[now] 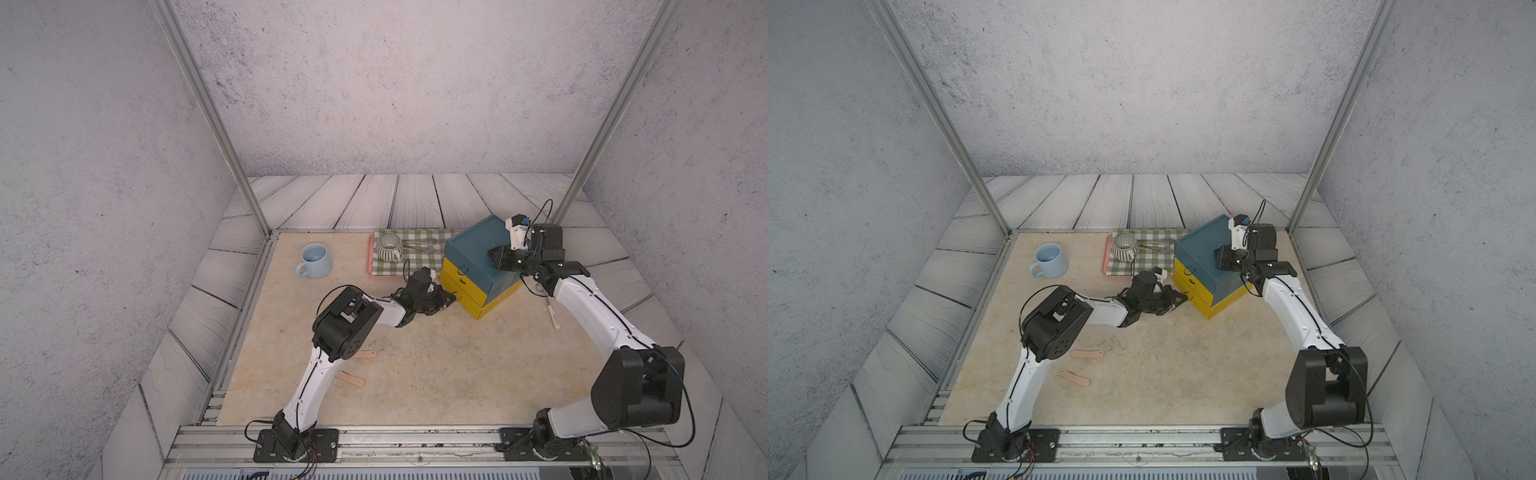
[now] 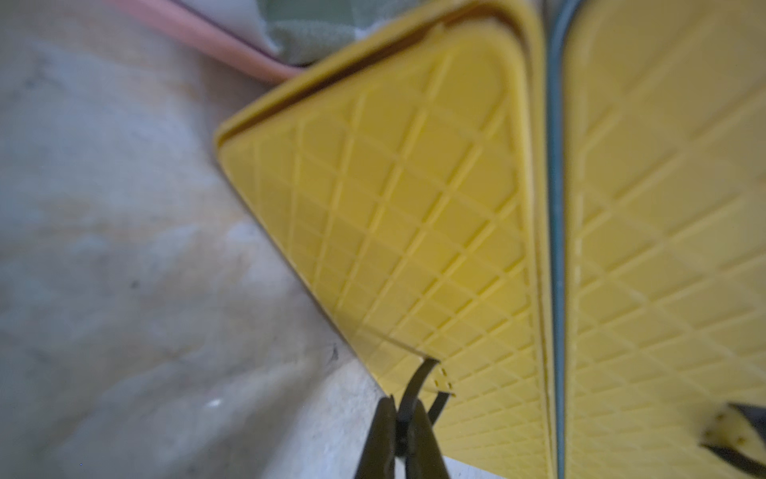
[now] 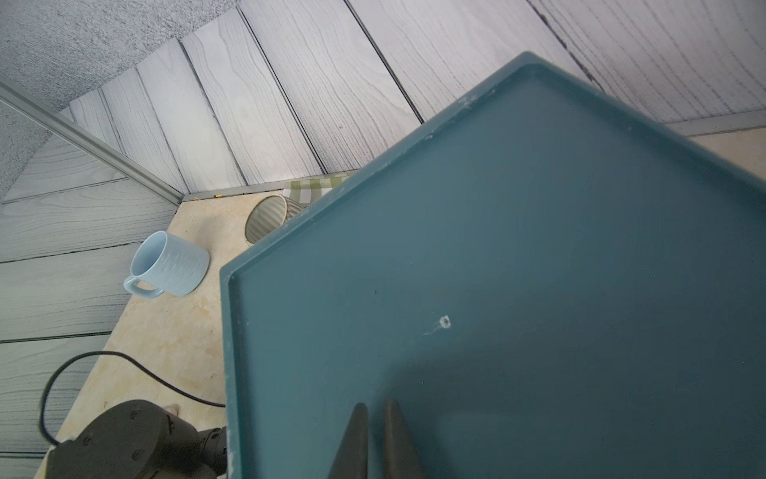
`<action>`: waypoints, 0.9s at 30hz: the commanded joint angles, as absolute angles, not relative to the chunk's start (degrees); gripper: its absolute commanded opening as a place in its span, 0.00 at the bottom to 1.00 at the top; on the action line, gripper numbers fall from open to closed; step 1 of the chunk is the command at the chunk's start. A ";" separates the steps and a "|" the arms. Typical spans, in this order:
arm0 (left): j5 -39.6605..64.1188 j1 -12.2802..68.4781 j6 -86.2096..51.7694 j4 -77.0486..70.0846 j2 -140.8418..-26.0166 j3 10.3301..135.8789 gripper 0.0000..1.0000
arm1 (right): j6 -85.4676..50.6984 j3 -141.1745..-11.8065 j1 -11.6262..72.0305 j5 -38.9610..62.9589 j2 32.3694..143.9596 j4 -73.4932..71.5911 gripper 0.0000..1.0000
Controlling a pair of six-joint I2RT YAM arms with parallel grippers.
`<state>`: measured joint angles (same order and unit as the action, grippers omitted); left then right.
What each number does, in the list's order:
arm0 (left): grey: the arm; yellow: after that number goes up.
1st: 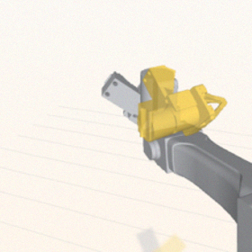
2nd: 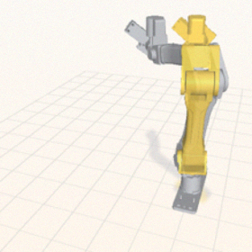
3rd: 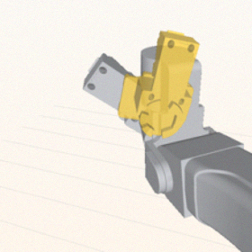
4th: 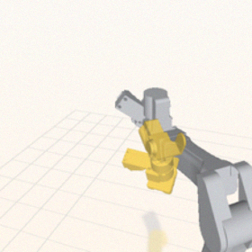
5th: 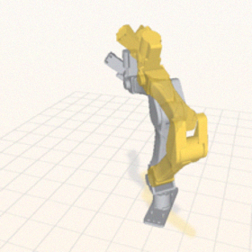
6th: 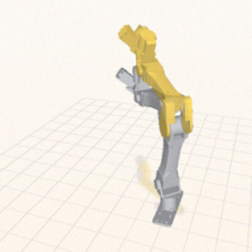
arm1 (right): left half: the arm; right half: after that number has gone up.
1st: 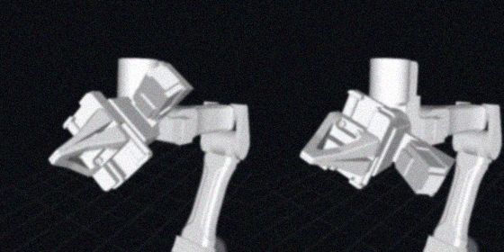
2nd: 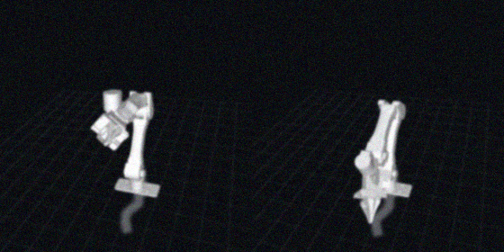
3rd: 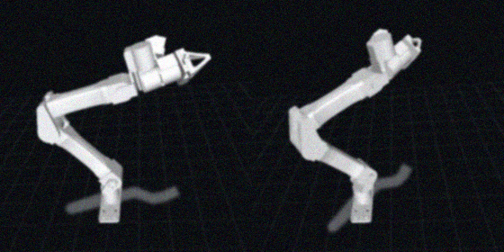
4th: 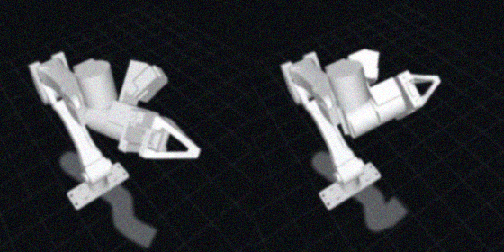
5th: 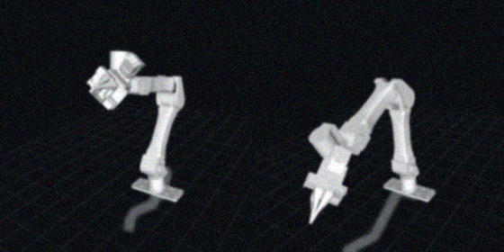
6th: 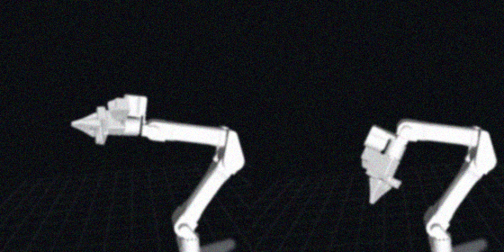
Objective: Place the fruit knives into the drawer by color
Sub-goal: Open the drawer in the storage box.
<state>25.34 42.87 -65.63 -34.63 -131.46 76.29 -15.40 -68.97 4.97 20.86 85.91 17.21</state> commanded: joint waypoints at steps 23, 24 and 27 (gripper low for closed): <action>21.00 41.92 -62.41 -35.77 -113.82 52.00 0.00 | -15.56 -61.61 5.21 14.42 93.75 43.80 0.12; 21.09 41.90 -62.27 -35.58 -113.82 52.13 0.00 | -15.56 -61.61 5.26 14.48 93.78 43.84 0.12; 22.07 41.83 -61.85 -34.00 -113.83 53.08 0.11 | -15.54 -61.73 5.27 14.50 93.71 43.77 0.12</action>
<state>21.67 42.11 -63.59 -36.21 -115.28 52.97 -15.42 -68.99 4.97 20.84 85.97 17.19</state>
